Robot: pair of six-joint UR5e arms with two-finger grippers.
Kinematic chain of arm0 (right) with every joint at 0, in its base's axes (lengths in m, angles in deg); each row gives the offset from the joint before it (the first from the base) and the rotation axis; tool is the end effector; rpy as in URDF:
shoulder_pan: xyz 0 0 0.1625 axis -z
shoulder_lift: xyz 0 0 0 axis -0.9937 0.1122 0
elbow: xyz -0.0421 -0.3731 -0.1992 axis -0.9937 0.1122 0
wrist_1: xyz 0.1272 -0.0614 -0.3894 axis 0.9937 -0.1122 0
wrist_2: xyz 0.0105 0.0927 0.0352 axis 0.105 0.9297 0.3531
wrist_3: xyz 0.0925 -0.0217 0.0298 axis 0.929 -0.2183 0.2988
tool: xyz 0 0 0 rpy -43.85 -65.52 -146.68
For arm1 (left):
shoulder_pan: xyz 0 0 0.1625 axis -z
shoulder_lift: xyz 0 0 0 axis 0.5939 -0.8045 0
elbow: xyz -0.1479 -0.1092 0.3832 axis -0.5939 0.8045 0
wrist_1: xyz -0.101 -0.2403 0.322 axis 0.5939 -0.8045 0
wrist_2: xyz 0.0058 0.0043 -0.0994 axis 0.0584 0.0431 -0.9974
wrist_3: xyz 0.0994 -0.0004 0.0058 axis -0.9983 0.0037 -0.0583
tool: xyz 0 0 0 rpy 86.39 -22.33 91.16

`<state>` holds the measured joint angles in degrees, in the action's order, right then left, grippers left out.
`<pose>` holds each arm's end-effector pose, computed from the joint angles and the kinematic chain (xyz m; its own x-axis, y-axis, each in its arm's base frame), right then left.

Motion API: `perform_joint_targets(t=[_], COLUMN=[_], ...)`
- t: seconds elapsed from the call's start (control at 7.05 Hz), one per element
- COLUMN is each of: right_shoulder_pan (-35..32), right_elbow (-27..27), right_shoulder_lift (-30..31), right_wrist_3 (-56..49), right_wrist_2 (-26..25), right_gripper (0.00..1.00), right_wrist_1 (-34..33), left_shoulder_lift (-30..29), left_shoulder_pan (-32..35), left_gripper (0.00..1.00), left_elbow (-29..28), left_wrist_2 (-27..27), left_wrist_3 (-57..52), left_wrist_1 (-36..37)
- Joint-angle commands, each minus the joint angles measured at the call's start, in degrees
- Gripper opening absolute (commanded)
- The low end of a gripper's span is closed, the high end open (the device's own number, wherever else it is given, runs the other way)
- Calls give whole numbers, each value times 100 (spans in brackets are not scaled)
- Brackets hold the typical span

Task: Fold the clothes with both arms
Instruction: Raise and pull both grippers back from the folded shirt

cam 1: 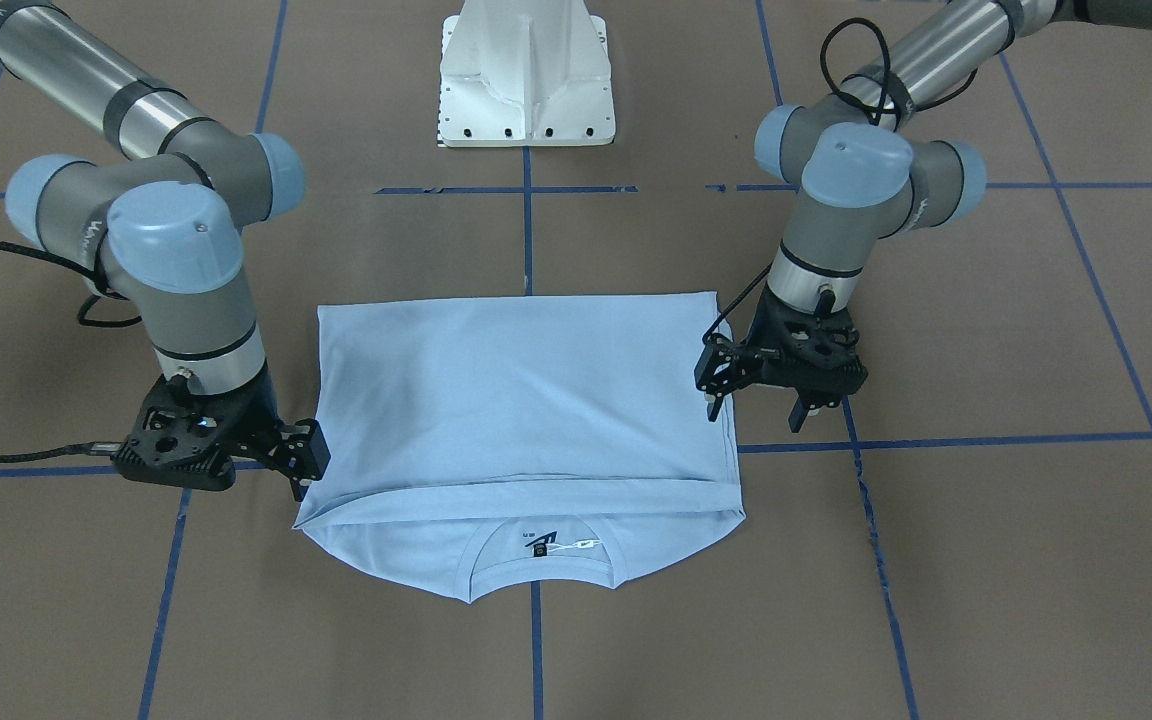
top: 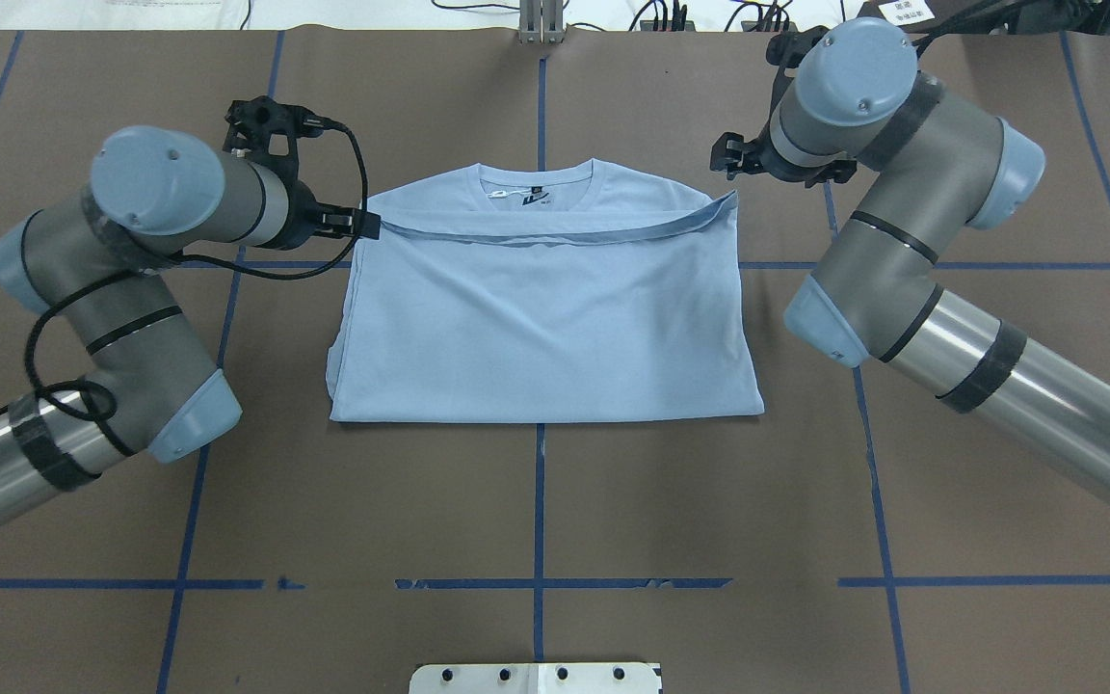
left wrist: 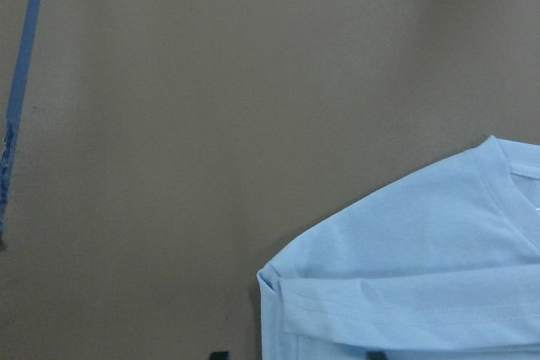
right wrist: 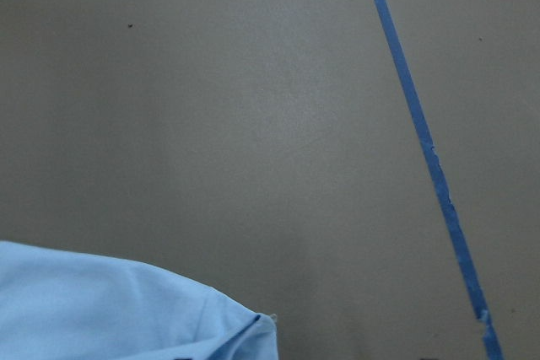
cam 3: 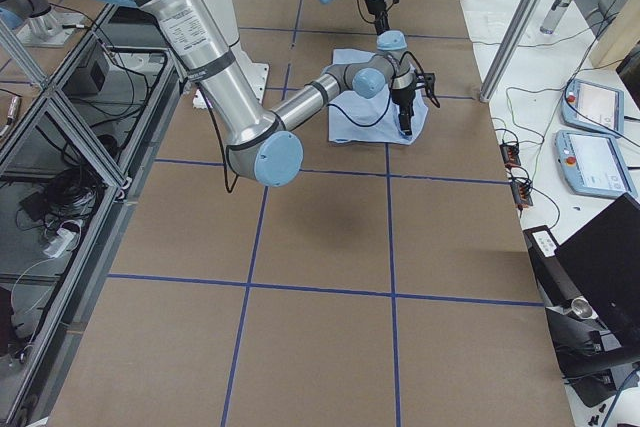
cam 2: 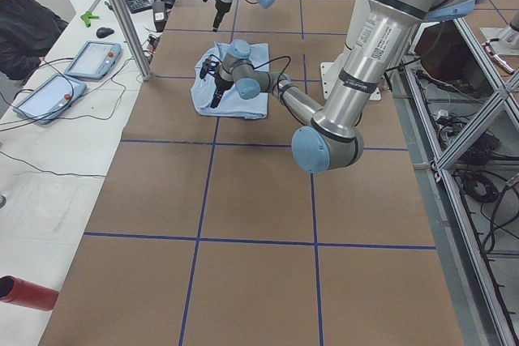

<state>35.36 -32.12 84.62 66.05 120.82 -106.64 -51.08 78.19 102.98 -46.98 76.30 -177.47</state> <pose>-0.3896 -0.6043 0.3244 0.7396 0.1352 0.6593 -0.3246 0.9298 0.1735 0.4164 -0.5263 0.3236 0.6347 0.1628 -0.7554 0.2286 0.8943 0.3848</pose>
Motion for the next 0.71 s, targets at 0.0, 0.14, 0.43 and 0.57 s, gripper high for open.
perform_joint_targets(t=[0.0,0.14,0.43,0.57], right_shoulder_pan=[-128,-128,-128,-128], right_elbow=[-258,-267,-276,-267], right_shoulder_lift=[238,238,265,273], right_wrist_3=[-278,-260,-269,-269], right_wrist_2=[301,301,292,283], right_gripper=[100,100,100,100], right_wrist_1=[125,133,134,134], left_shoulder_lift=[968,1172,1315,1323], left_shoulder_pan=[-341,-657,-1342,-1502], left_gripper=[100,100,71,53], left_elbow=[980,1201,1230,1160], left_wrist_2=[-129,-94,509,574], left_wrist_3=[211,700,1404,1503], left_wrist_1=[-17,-26,-123,-123])
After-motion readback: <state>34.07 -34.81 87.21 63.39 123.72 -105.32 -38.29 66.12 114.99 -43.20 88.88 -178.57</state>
